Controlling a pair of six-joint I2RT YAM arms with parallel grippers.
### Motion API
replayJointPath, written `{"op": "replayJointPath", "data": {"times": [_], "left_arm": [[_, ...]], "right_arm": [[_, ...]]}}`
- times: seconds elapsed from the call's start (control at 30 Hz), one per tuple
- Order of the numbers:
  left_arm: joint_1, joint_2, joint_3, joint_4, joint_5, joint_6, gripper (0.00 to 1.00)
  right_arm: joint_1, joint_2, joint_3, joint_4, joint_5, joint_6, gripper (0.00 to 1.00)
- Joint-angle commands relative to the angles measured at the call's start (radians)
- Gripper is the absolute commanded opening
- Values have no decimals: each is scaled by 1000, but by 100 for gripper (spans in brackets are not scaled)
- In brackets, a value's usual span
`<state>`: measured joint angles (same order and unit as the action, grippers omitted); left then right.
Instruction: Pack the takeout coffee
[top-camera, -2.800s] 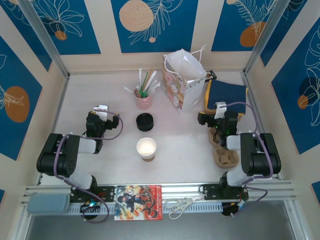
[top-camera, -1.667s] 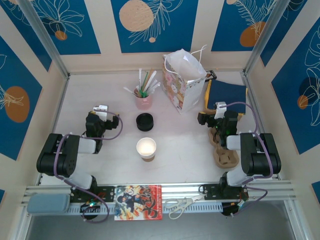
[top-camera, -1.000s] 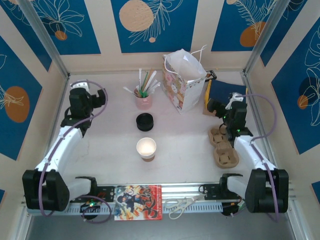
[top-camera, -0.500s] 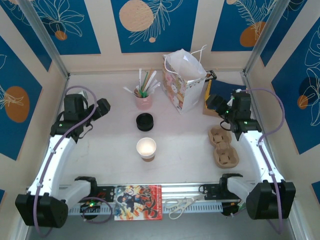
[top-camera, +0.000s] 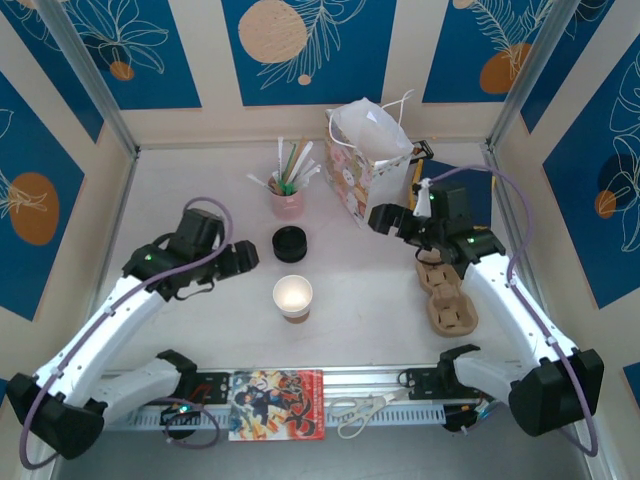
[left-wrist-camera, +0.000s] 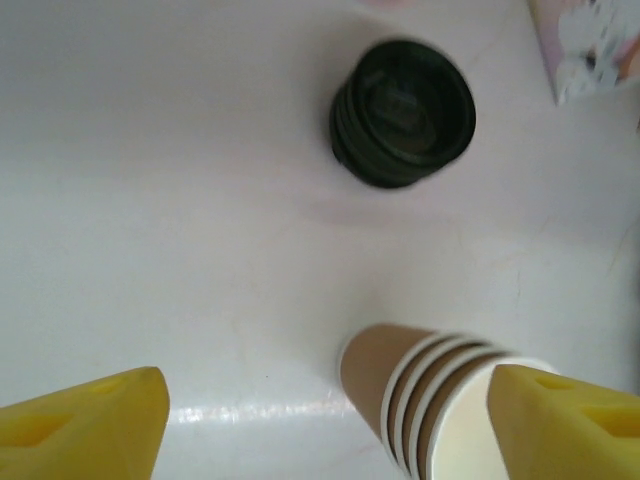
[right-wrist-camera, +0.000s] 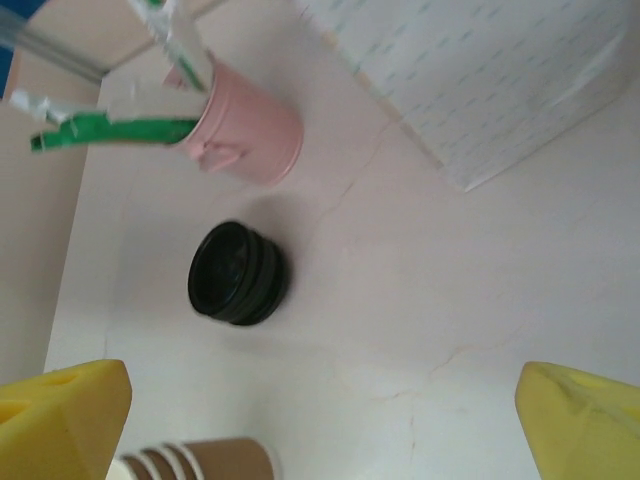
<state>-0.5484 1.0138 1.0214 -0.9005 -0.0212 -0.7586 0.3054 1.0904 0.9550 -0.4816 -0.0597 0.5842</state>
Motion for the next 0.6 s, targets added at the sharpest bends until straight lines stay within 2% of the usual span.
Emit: {"op": "replayJointPath", "data": {"times": [0.0,0.17,0.27,0.57], "left_arm": [[-79,41,35,-68,-46,-52,78],[-207,117,88,-111,-95,-60,66],[-253,173,113,-135,-99,-61,59],[-353,267,132,-125,-106,-63,41]], "right_arm": [[77,-9,44,-66,14,-15,99],[213,-1,79,-116,133,-13,99],[262,9,99,-133,181,-10,99],[319,23,113,-171,248,-10,99]]}}
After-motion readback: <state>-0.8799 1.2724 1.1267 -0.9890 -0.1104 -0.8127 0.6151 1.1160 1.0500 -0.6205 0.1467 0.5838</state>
